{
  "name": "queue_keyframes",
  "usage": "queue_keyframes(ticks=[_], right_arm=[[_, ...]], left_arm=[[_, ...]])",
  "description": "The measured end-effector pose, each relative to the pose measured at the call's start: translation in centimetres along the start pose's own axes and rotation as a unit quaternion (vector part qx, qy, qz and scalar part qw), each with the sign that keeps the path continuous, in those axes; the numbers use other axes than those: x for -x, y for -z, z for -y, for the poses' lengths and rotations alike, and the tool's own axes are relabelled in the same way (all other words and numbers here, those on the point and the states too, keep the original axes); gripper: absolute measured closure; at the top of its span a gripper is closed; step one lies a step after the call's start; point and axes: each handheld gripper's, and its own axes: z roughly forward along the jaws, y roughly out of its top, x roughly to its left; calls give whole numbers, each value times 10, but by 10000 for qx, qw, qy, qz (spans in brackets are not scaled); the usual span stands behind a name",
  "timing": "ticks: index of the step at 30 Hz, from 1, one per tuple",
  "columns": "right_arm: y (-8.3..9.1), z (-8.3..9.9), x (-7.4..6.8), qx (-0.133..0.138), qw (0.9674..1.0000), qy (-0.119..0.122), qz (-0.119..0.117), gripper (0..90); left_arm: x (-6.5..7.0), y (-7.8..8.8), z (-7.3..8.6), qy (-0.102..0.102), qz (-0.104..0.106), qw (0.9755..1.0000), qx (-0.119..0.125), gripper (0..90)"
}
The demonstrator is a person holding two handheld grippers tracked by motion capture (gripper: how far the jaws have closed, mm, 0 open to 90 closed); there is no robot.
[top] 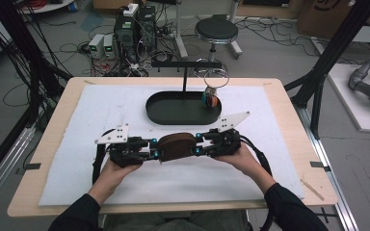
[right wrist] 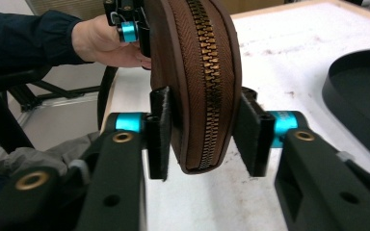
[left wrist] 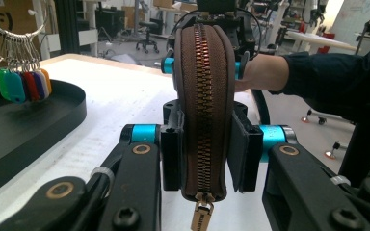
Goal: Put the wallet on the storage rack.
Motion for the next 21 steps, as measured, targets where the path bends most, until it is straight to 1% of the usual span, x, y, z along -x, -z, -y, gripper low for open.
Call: queue_keyframes(ticks=[1,4,5,7,8,9,11,13,14,19,21], right_arm=[[1,0,-1,41,10000,57,-6,655],[2,-1,-1,79,9999,78,-24,674],[2,-1,-2,63,9999,78,-15,678],[1,-1,-2,75,9999,109,24,686],[1,-1,-3,88,9999,106,23,688],[1,-1,-3,82,9999,91,21,689],[0,-1,-3,156,9998,81,9,690],[1,-2,-3,168,9998,79,-27,690],[1,-2,-3,196,9998,54,-54,690],[1,-2,-3,216,9998,41,-38,688],[1,-2,-4,209,9998,36,-21,667]], left_arm=[[0,0,0,-1,-15,10000,8,695],[1,0,-1,0,-88,10000,-6,661],[1,0,-2,24,-110,9999,-2,639],[0,-1,-2,148,-118,9998,35,578],[0,0,-2,156,-113,9998,55,570],[0,0,-2,172,-110,9998,90,573],[0,1,-3,150,-122,9997,132,582],[0,2,-3,159,-120,9996,204,627],[0,2,-3,154,-109,9996,218,636],[0,2,-3,162,-125,9995,220,657],[0,2,-3,141,-125,9996,204,673]])
